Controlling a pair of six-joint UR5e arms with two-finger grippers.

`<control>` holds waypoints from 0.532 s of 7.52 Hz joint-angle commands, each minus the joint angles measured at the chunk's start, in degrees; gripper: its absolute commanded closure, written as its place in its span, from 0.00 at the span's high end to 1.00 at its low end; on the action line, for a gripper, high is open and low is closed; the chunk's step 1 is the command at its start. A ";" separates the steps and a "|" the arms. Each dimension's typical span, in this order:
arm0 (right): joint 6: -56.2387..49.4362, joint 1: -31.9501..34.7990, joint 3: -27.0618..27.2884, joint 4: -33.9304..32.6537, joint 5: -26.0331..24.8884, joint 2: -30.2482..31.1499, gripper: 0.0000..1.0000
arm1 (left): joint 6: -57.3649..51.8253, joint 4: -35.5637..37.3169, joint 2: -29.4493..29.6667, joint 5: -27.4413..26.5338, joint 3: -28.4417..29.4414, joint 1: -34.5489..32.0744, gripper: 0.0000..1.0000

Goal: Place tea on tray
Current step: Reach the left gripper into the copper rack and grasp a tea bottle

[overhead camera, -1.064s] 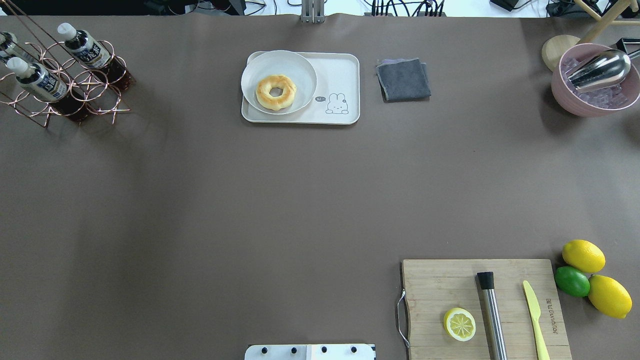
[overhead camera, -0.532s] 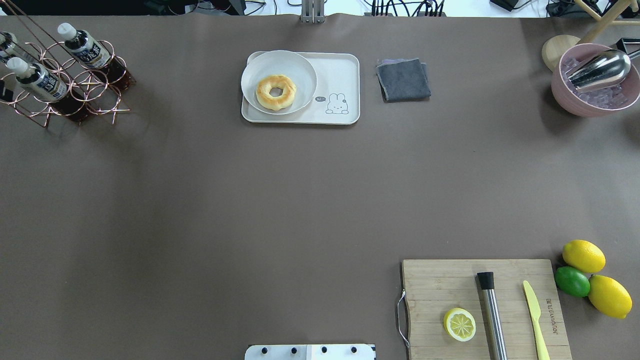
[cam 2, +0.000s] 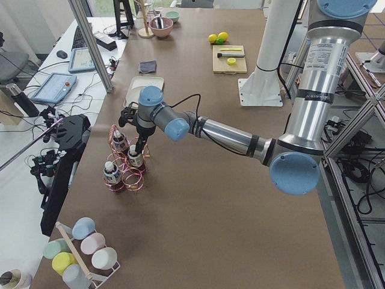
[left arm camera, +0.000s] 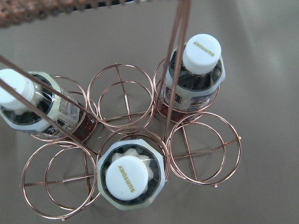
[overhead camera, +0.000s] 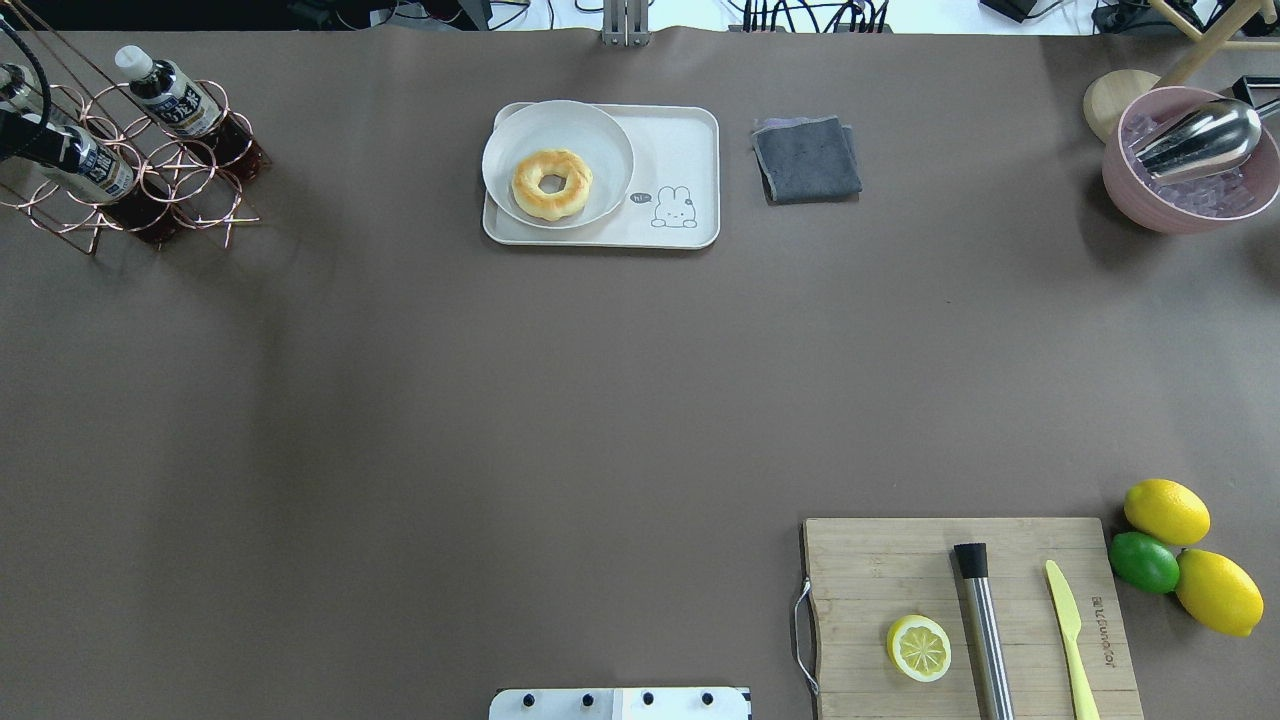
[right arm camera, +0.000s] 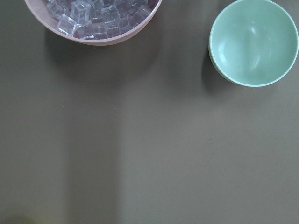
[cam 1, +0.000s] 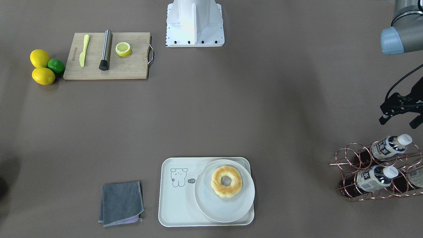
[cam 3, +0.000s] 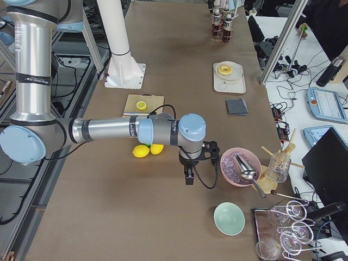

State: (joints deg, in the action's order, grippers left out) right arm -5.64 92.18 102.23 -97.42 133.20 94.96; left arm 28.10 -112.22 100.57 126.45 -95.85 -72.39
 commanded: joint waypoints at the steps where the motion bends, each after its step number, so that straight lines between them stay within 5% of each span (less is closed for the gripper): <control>1: 0.46 0.02 0.34 -0.05 0.21 -0.04 1.00 | -4.17 -4.50 1.90 -0.06 6.09 -0.21 0.98; 4: 0.37 0.10 0.25 0.04 0.57 -0.04 1.00 | -4.19 -4.06 2.18 0.02 6.02 -0.65 0.96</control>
State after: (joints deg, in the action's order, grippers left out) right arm -5.21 92.26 102.51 -97.40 133.71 94.93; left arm 24.16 -116.44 102.52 126.39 -90.00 -72.72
